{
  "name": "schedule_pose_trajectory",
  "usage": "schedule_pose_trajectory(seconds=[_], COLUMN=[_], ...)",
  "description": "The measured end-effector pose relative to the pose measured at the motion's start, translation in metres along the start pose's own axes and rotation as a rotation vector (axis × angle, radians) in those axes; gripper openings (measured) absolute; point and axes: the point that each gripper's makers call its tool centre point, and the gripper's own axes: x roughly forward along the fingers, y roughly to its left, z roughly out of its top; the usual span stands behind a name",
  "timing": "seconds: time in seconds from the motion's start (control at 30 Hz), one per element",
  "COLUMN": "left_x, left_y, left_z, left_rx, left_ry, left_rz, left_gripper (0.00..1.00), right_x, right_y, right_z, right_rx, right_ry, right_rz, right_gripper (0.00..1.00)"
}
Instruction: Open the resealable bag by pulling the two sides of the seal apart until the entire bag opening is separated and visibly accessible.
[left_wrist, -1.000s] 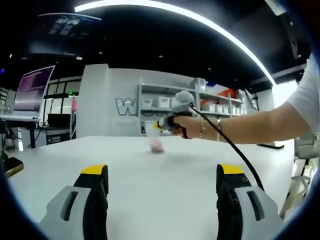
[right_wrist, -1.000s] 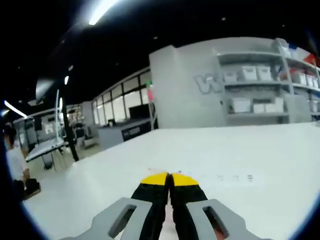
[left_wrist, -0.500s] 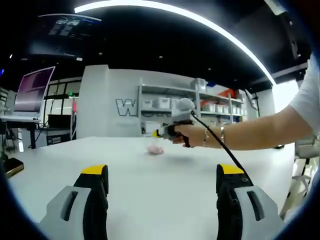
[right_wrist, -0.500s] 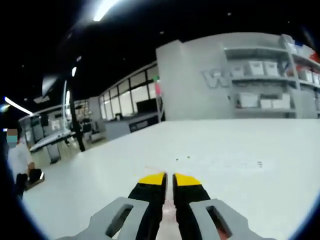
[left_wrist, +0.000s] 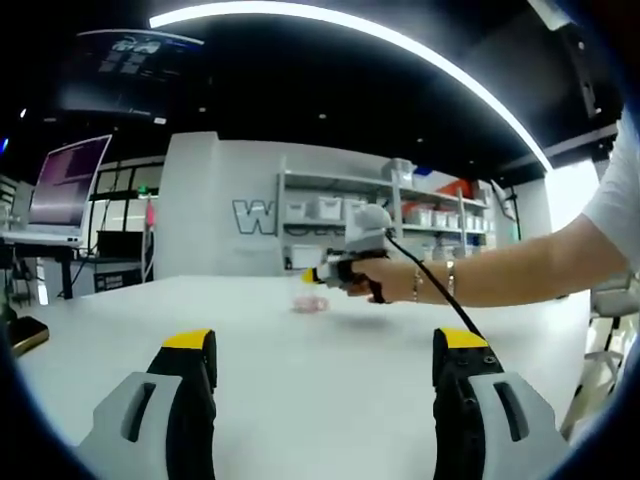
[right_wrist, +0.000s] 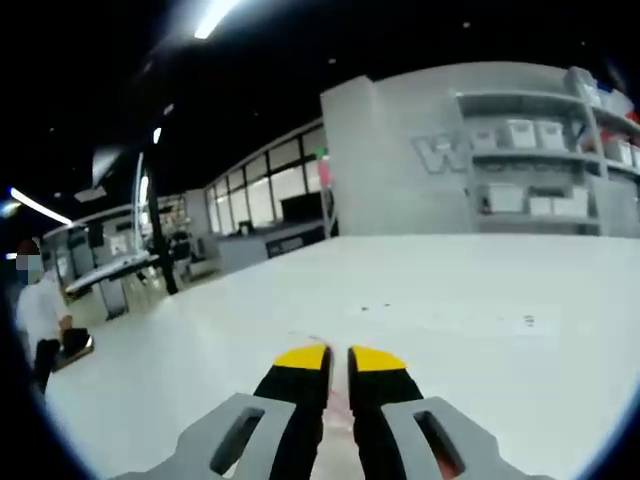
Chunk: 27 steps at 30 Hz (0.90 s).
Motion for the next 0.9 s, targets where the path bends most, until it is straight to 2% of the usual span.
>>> schedule_pose_trajectory(seconds=[0.47,0.67,0.9], left_x=[0.000,0.000,0.000], left_y=[0.001,0.001,0.002], left_z=[0.000,0.001,0.002], left_rx=[0.002,-0.003,-0.009], left_ry=[-0.001,-0.005,-0.007], left_rz=[0.001,0.002,0.003], left_gripper=[0.89,0.90,0.90], right_x=[0.001,0.002,0.000], right_y=[0.009,0.011,0.014], right_z=[-0.005,-0.007,-0.011], right_rx=[-0.031,-0.057,-0.090], right_ry=[0.006,0.008,0.012], right_rz=[0.024,0.030,0.038], right_gripper=[0.12,0.18,0.30])
